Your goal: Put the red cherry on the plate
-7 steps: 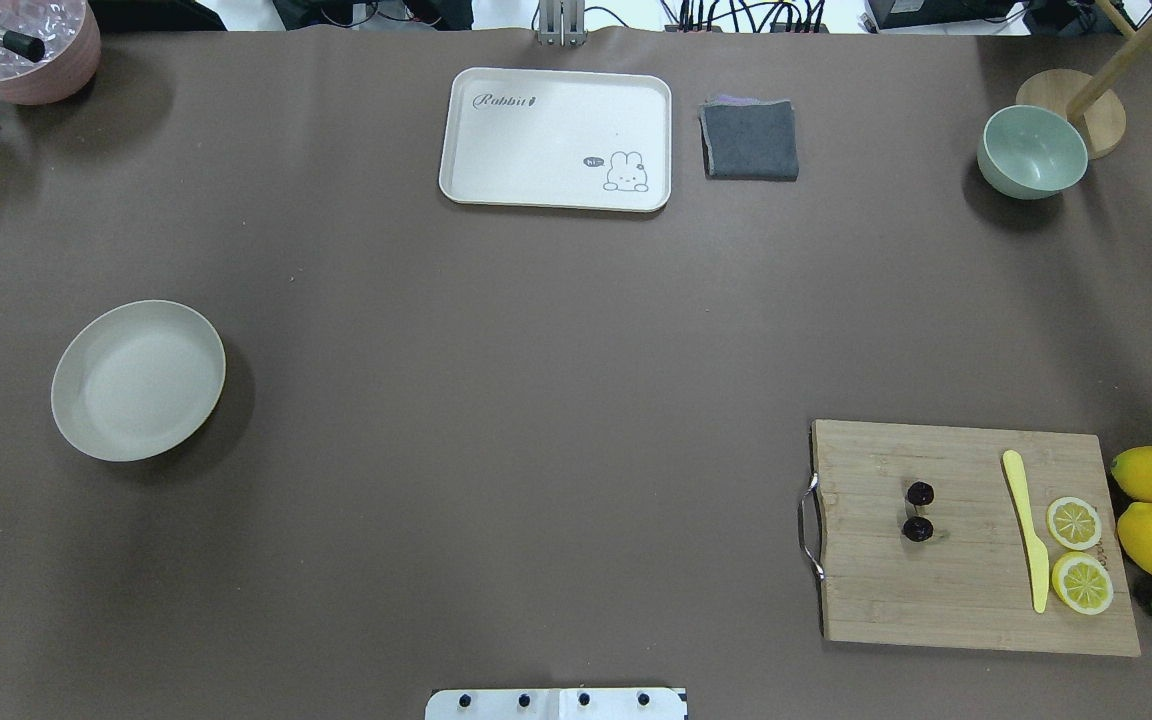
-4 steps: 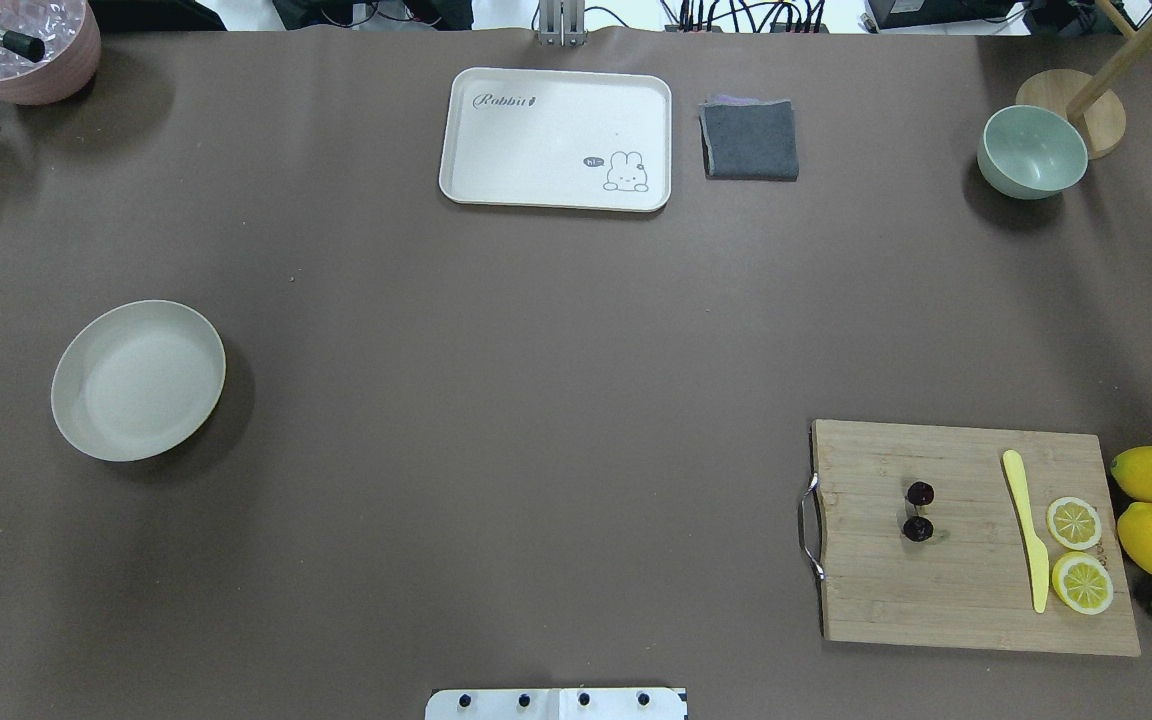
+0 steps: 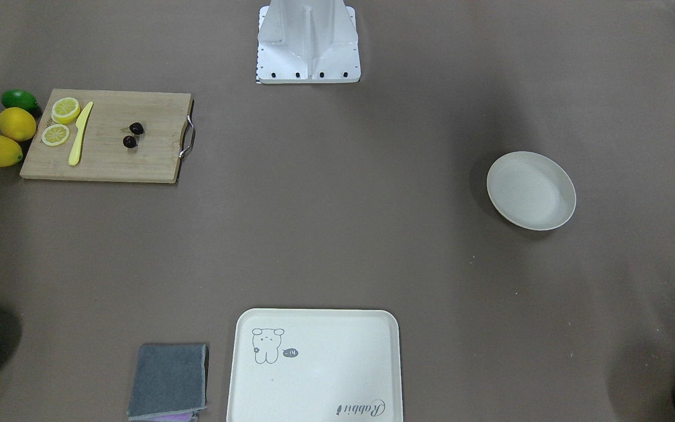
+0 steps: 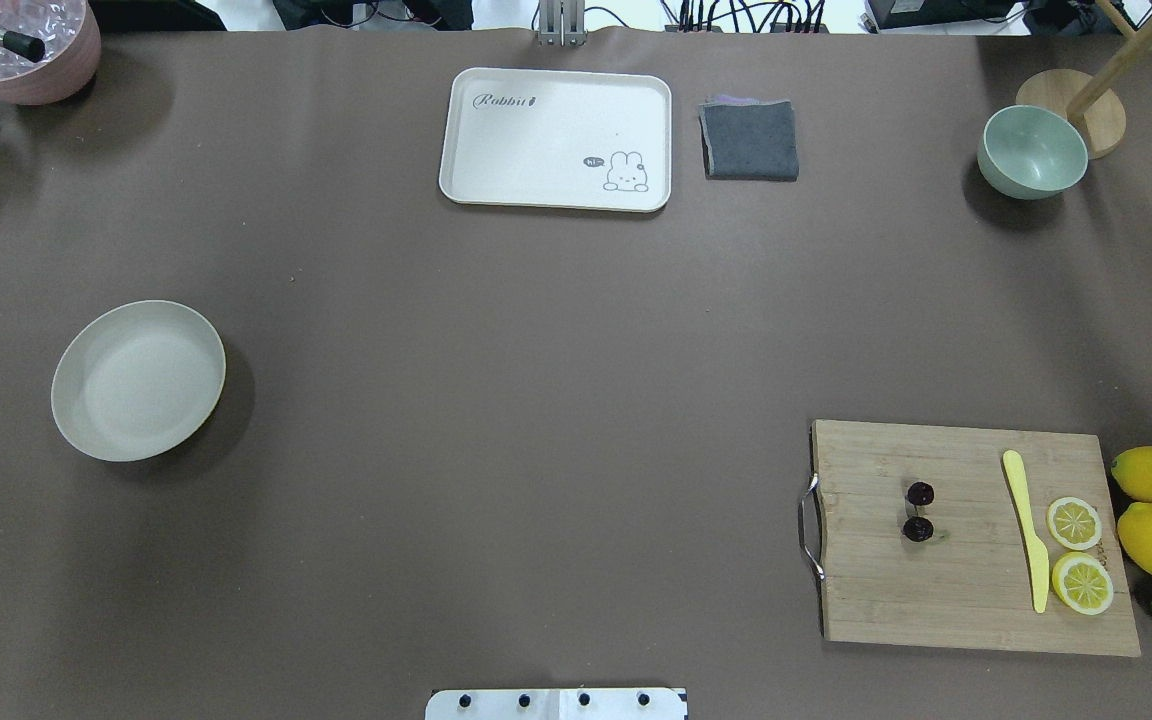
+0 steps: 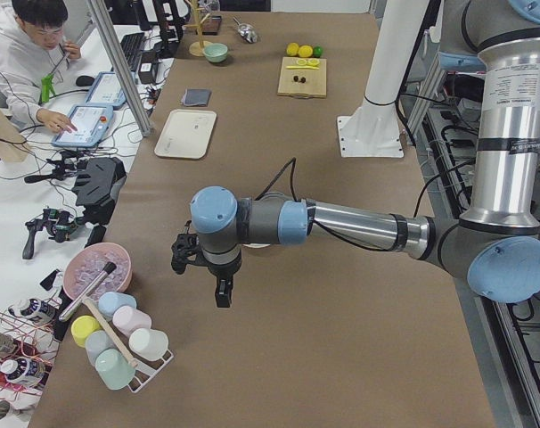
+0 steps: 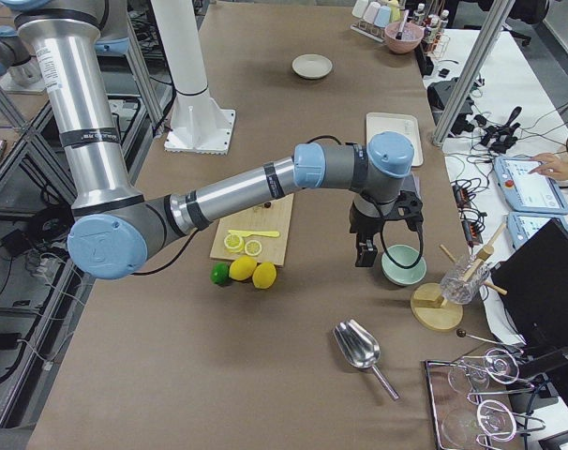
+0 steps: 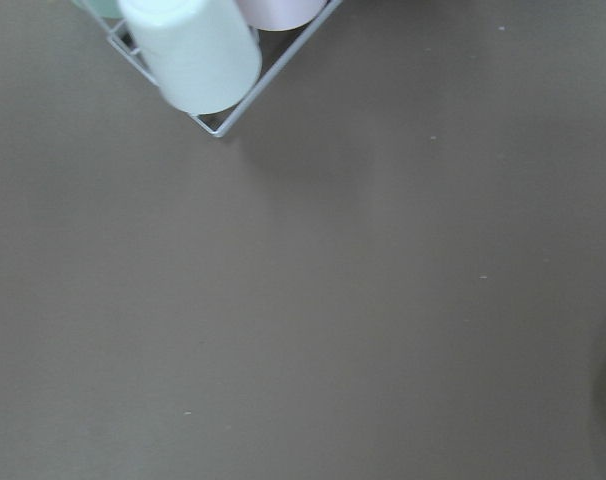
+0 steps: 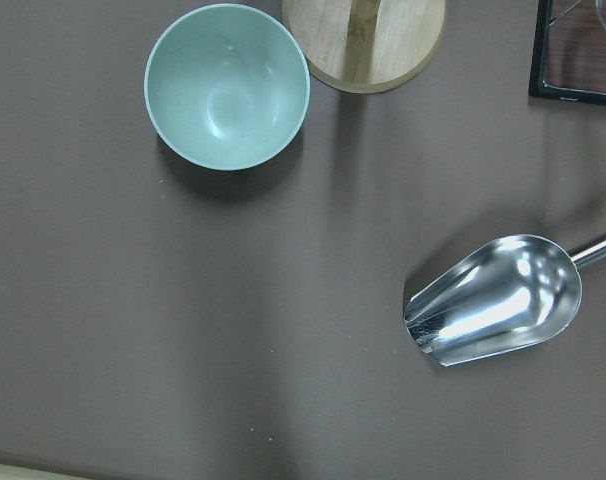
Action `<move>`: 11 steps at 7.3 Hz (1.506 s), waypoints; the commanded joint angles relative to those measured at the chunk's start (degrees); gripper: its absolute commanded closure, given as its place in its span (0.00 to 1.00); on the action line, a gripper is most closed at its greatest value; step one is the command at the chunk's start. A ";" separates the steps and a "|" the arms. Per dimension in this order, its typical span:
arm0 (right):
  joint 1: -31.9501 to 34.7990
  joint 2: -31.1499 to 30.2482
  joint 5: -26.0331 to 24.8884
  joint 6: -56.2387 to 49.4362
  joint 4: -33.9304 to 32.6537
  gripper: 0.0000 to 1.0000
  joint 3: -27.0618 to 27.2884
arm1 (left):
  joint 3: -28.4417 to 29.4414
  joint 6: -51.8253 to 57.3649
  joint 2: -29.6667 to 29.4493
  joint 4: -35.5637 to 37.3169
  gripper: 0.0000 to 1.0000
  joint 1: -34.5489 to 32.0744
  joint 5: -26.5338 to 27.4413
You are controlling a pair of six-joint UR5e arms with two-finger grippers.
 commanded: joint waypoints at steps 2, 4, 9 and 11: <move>-0.63 -0.02 0.07 0.36 -0.09 0.00 2.05 | -0.09 -1.29 -0.43 -0.54 0.07 5.33 -12.93; -0.63 -0.11 0.07 3.43 -0.09 0.00 3.20 | 0.00 -1.39 -0.43 -1.67 0.04 10.93 -15.32; -2.13 -0.55 -0.11 3.70 -0.09 0.00 2.94 | 13.49 -14.70 -0.86 -26.04 0.03 19.20 -14.89; -2.30 -0.55 -0.11 3.70 0.00 0.00 2.86 | 19.58 -27.08 -3.32 -40.73 0.03 24.12 -13.32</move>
